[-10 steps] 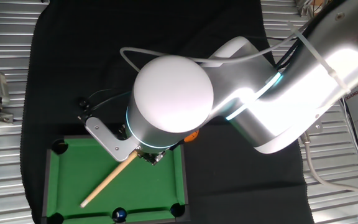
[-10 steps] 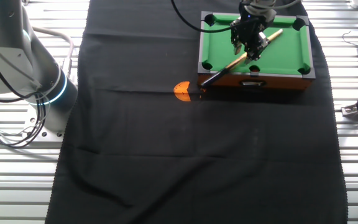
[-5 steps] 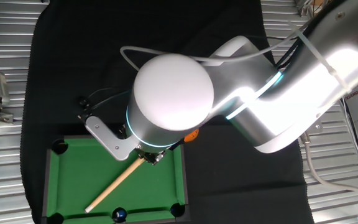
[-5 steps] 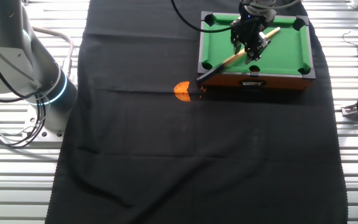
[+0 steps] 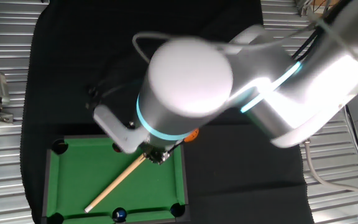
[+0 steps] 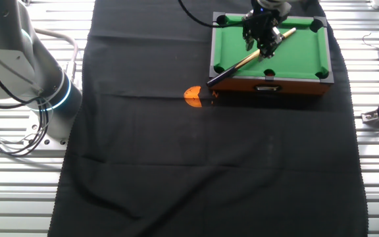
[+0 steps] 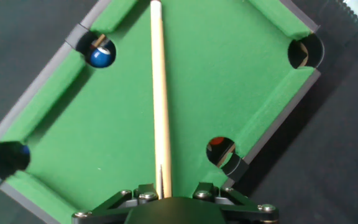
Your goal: Hit the pool ball
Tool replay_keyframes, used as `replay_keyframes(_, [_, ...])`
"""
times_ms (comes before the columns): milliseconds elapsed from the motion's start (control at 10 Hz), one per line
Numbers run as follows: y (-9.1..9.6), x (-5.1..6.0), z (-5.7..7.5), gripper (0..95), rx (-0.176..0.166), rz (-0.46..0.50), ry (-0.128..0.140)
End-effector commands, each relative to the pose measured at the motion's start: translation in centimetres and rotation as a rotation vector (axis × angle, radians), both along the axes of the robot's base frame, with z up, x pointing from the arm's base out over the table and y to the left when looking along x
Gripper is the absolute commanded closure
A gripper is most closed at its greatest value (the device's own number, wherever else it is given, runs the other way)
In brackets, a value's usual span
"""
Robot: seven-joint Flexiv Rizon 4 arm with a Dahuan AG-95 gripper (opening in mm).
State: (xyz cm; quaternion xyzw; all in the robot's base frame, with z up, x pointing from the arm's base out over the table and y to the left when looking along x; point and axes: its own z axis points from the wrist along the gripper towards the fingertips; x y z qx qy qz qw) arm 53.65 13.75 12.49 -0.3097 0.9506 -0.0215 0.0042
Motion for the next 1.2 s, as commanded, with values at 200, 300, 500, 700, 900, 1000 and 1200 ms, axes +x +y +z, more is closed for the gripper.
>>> replay_keyframes(200, [-0.02,-0.10,0.66,57.0,0.019,-0.008,-0.003])
replay_keyframes(300, [-0.01,-0.10,0.67,57.0,0.018,-0.004,-0.005])
replay_keyframes(500, [-0.01,-0.09,0.68,57.0,0.006,0.007,-0.002])
replay_keyframes(700, [0.00,-0.08,0.69,57.0,0.013,0.012,-0.008])
replay_keyframes(900, [0.01,-0.07,0.71,57.0,0.015,0.027,-0.007])
replay_keyframes(1000, [0.01,-0.07,0.71,57.0,0.013,0.031,-0.006])
replay_keyframes(1200, [0.02,-0.06,0.71,57.0,0.017,0.030,-0.008])
